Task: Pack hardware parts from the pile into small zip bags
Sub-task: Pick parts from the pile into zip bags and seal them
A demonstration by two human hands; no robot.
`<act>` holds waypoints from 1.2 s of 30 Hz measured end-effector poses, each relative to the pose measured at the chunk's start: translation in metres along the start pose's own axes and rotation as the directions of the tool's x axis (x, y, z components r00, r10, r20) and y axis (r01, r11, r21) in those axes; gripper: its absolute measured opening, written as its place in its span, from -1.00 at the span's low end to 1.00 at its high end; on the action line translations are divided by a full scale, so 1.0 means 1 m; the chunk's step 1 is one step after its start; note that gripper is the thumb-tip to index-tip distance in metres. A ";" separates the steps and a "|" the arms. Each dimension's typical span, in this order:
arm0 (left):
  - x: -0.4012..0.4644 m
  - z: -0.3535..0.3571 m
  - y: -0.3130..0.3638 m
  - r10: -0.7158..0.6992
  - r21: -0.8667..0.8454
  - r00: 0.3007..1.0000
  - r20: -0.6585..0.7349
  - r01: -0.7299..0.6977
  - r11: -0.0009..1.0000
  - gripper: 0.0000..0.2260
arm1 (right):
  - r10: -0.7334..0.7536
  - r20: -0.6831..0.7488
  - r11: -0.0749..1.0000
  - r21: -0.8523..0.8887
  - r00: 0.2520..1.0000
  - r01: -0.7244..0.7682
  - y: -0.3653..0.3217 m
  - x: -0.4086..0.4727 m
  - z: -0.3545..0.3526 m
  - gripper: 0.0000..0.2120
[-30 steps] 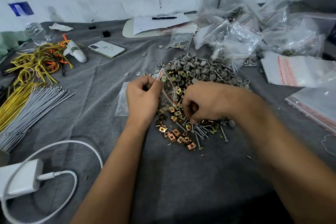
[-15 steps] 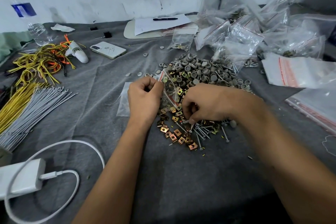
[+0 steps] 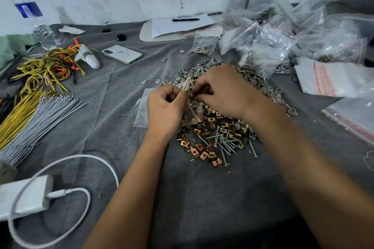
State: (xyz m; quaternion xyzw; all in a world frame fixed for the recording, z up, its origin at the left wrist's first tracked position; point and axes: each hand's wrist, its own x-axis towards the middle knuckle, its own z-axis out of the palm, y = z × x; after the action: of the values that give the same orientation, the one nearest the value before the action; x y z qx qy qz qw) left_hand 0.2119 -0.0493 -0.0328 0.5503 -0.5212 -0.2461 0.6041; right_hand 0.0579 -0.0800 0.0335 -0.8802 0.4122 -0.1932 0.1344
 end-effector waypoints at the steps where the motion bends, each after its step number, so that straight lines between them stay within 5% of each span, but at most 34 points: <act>1: 0.000 0.000 0.000 0.003 -0.004 1.000 -0.006 -0.003 1.000 -0.77 | -0.022 0.010 0.999 -0.026 1.000 0.022 -0.002 0.002 0.006 -0.86; 5: 0.002 -0.002 -0.001 -0.001 -0.026 1.000 -0.028 0.000 1.000 -0.75 | -0.019 -0.097 0.999 0.042 0.995 0.023 0.000 0.000 0.021 -0.73; 9: 0.002 -0.003 -0.003 -0.019 -0.037 0.998 -0.061 0.016 0.999 -0.74 | 0.116 -0.230 0.984 0.159 0.966 -0.080 0.009 -0.006 0.015 -0.85; 13: 0.002 -0.003 -0.004 -0.021 -0.026 0.995 -0.098 0.018 1.000 -0.77 | 0.182 0.125 0.983 -0.028 0.975 -0.180 0.008 -0.010 -0.001 -0.89; 18: 0.004 -0.002 -0.007 -0.024 -0.024 0.992 -0.122 0.021 0.999 -0.76 | 0.183 0.464 0.973 -0.210 0.867 -0.093 -0.022 -0.015 0.008 -0.75; 26: 0.006 -0.006 -0.010 -0.092 -0.071 0.984 -0.155 0.082 0.994 -0.80 | 0.188 0.364 0.930 -0.365 0.912 -0.046 -0.043 -0.014 0.024 -0.69; 32: 0.005 -0.005 -0.007 -0.064 -0.048 0.986 -0.156 0.057 0.997 -0.83 | 0.150 0.459 0.988 -0.112 0.876 -0.110 -0.022 -0.018 0.012 -0.86; 36: 0.003 -0.004 -0.005 -0.031 -0.017 0.991 -0.128 0.029 0.999 -0.79 | 0.115 0.365 0.971 0.156 0.924 -0.182 -0.001 -0.013 -0.007 -0.92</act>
State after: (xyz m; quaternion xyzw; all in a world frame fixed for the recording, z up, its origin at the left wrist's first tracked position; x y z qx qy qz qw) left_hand 0.2181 -0.0517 -0.0361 0.5681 -0.4712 -0.2232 0.6368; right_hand 0.0476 -0.0694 0.0376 -0.8501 0.4272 -0.0590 0.3024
